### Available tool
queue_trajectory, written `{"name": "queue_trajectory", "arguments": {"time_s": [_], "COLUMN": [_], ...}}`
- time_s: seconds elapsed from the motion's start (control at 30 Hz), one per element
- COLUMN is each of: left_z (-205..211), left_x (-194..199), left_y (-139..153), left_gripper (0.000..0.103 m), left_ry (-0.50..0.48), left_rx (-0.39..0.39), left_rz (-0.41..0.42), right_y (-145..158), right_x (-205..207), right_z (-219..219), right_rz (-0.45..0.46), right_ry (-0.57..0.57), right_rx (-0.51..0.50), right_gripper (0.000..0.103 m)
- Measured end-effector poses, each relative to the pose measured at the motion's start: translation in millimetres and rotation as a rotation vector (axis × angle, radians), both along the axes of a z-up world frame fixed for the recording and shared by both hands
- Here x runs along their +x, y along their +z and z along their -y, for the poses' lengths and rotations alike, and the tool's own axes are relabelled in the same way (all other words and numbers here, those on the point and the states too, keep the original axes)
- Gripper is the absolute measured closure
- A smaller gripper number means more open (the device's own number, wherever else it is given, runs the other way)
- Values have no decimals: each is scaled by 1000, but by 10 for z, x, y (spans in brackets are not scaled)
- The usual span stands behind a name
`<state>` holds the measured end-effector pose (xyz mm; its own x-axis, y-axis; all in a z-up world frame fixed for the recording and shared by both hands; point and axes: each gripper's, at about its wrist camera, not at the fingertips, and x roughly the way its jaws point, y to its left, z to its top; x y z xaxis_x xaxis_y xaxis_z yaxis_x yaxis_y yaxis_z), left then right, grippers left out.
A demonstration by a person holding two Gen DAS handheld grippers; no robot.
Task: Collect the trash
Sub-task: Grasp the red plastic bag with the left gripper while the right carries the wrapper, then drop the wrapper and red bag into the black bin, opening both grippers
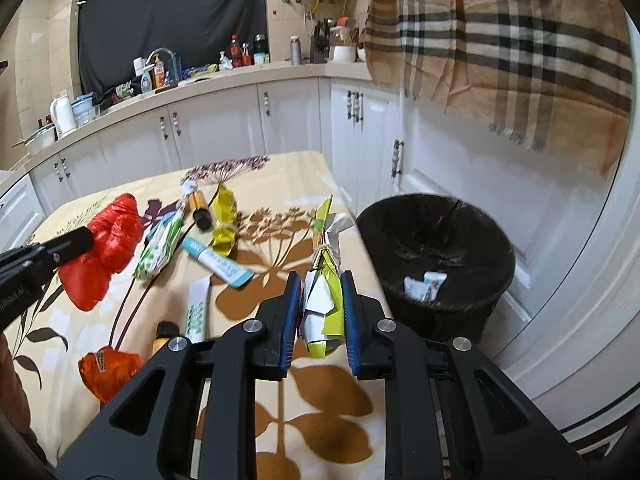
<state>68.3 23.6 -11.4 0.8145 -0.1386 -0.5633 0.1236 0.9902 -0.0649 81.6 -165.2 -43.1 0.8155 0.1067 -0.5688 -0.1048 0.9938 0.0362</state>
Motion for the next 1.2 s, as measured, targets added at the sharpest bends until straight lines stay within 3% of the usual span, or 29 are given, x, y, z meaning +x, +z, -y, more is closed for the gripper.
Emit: {"name": "queue_trajectory", "arguments": {"time_s": [0.4, 0.7, 1.2], "left_z": [544, 1156, 1912], "left_x": [463, 911, 1617], "left_y": [311, 354, 35], "left_gripper": [96, 96, 96], "left_ry": [-110, -203, -275], "left_rx": [2, 50, 113], "left_rz": [104, 144, 64], "right_y": [304, 305, -42], "right_x": [330, 739, 1351], "right_z": [404, 761, 1238], "right_rz": [97, 136, 82], "right_ry": [-99, -173, -242], "right_rx": [-34, -69, -36], "right_gripper": [83, 83, 83]}}
